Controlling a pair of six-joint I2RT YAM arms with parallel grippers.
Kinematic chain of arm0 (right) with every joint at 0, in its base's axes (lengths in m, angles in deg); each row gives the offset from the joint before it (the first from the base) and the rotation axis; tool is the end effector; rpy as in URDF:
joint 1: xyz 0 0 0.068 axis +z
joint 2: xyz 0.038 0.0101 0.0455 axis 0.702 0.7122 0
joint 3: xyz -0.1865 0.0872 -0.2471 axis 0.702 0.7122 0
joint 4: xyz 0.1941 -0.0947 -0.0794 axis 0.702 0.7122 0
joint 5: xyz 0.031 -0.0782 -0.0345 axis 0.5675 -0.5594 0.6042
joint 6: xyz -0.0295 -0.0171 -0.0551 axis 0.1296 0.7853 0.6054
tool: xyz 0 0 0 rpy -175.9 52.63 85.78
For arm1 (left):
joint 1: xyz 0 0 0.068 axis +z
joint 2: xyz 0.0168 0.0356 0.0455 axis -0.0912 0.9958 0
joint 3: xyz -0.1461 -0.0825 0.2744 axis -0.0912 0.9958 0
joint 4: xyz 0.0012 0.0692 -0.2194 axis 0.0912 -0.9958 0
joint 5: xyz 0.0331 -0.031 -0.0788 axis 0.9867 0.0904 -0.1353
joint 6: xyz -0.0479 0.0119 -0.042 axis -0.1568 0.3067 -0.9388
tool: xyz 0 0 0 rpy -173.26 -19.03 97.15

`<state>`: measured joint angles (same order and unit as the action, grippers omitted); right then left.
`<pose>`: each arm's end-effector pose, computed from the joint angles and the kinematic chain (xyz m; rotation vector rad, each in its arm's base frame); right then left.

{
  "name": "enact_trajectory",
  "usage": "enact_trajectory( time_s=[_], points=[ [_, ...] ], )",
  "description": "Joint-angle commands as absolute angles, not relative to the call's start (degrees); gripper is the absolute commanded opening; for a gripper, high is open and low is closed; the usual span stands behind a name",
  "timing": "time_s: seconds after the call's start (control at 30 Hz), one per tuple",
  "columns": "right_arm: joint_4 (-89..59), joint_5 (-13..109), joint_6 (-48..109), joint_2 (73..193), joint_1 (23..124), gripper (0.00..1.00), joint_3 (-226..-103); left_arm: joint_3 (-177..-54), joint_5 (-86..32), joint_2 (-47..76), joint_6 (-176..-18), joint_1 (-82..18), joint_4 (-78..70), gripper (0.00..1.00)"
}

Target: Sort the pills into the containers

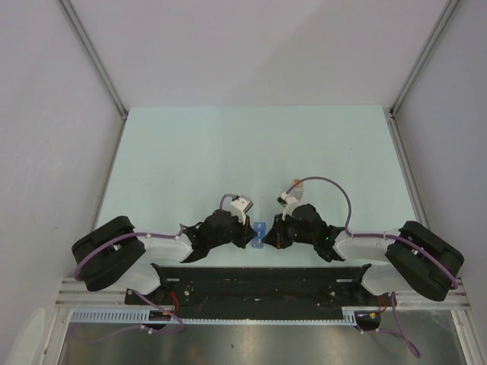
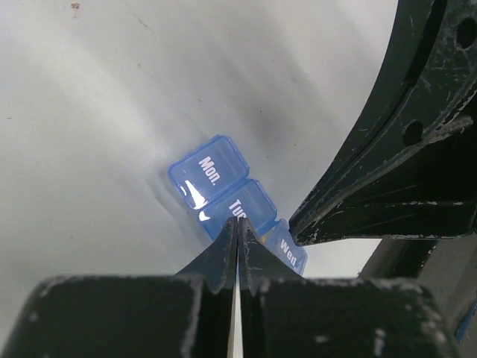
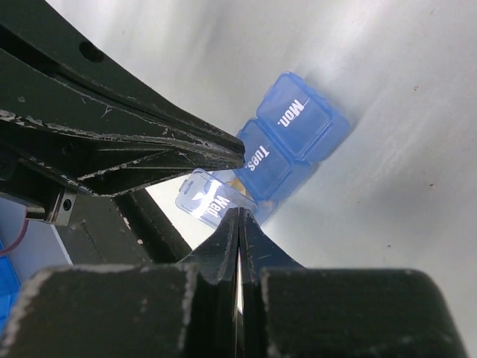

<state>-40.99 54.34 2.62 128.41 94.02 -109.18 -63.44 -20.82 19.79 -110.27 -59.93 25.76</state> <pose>0.1336 0.1746 0.2131 -0.4479 2.2653 1.0798 0.1345 -0.1932 0.2108 0.5921 2.1070 -0.8649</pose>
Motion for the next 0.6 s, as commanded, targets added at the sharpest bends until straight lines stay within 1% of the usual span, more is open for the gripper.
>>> enact_trajectory(
  time_s=[0.0, 0.33, 0.57],
  points=[
    [-42.23, 52.78, 3.92, 128.58, 94.42, 0.0, -111.32, -62.4, -20.67, 20.62, -110.98, -59.81, 23.57, 0.01],
    [-33.2, 40.57, 4.1, 122.25, 92.76, 0.0, -112.11, -62.49, -20.67, 20.19, -110.9, -59.81, 23.57, 0.01],
    [-32.13, 42.14, 3.4, 127.52, 88.8, 0.0, -114.3, -63.45, -20.93, 20.36, -110.72, -59.81, 23.48, 0.01]
  ],
)
